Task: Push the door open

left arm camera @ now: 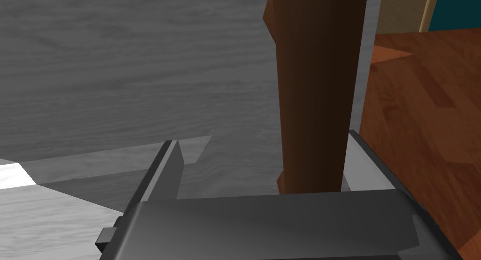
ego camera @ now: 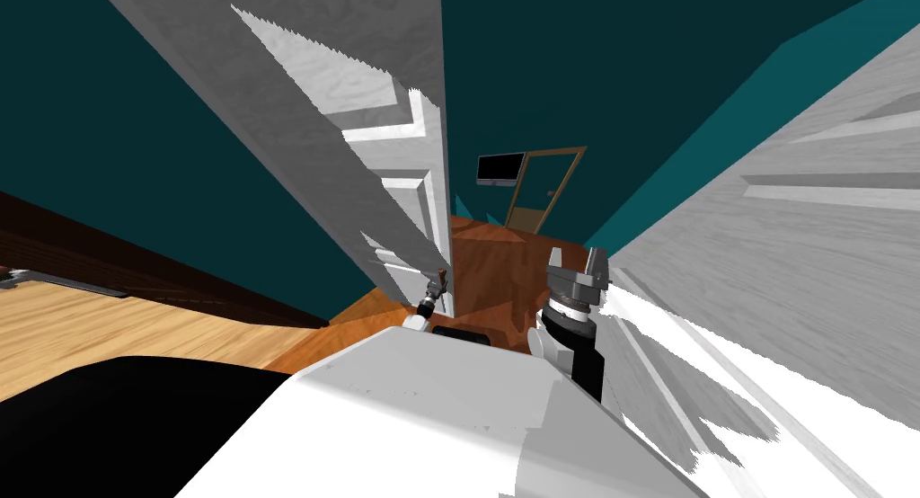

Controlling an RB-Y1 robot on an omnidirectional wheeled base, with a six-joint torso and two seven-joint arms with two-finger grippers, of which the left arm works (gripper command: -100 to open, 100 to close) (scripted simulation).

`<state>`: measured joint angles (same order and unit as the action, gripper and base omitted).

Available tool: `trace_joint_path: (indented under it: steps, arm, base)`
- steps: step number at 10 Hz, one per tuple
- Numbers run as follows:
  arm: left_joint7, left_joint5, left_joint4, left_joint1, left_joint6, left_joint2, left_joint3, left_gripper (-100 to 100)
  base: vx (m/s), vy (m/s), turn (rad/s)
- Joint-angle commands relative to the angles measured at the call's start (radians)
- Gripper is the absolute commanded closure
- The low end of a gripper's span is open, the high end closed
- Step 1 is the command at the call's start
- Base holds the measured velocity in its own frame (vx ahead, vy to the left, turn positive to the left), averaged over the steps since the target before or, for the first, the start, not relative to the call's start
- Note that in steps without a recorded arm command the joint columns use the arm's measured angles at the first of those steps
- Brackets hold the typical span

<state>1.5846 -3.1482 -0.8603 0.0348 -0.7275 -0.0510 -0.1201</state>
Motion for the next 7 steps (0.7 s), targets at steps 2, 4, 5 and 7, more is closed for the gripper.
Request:
trace_joint_path:
  steps: [2,4,5,7]
  arm:
    - [0.007,0.021,0.003,-0.008,-0.007,-0.007,0.038,100]
    - [0.015,0.035,0.005,-0.011,-0.008,0.004,0.06,100]
    - [0.019,0.041,0.005,-0.012,-0.009,0.01,0.07,100]
    - [0.026,0.052,0.007,-0.013,-0.009,0.024,0.088,100]
  base:
    - [0.166,-0.113,0.073]
    - [0.149,-0.115,0.049]
    - [0.162,-0.15,0.077]
    - [0.181,-0.132,0.051]
